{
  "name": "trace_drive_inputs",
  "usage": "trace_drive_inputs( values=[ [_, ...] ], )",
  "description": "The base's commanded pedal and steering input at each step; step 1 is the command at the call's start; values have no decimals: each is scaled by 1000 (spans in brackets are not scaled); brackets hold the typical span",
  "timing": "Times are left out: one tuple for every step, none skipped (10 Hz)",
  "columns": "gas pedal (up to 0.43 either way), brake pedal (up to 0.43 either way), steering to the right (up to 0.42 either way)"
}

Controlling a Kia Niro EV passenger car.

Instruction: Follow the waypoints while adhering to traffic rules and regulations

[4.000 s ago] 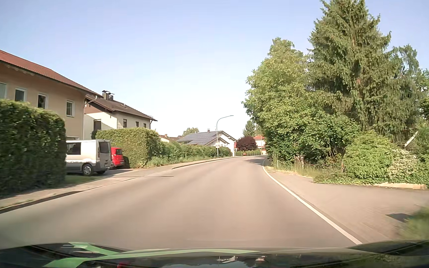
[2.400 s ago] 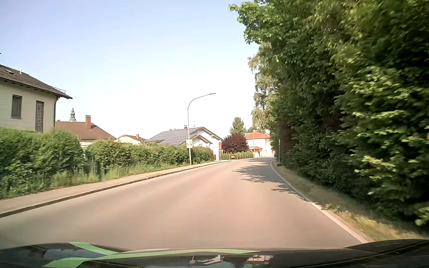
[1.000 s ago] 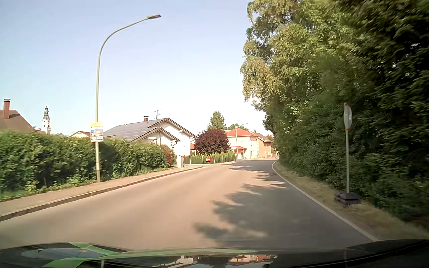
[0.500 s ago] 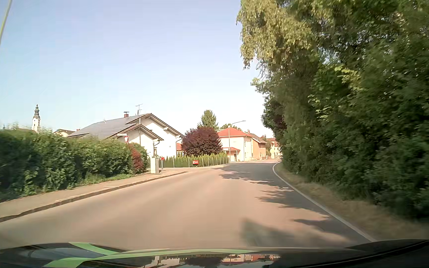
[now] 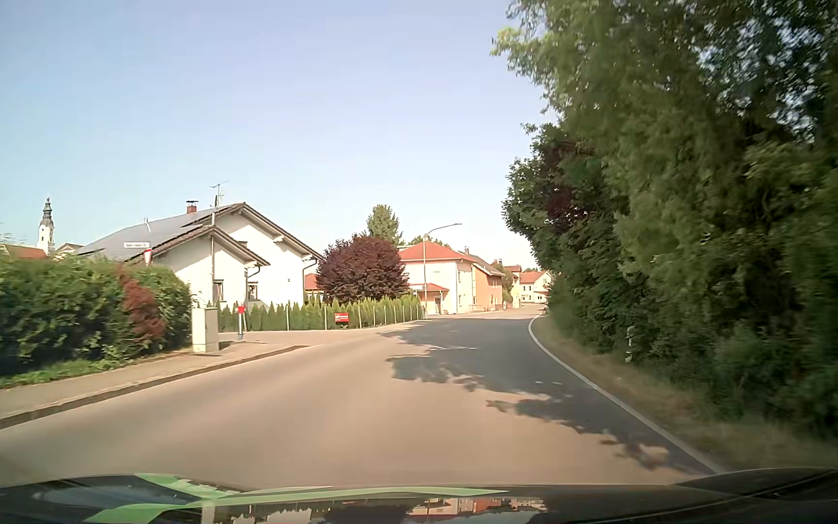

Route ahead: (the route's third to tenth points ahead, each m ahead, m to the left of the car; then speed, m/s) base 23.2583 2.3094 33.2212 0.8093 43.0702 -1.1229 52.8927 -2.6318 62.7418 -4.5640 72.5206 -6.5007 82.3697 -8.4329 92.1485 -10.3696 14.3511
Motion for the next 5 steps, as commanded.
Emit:
trace_drive_inputs(
  values=[
    [0,0,23],
    [0,0,22],
    [0,0,22],
    [0,0,22],
    [0,0,21]
  ],
)
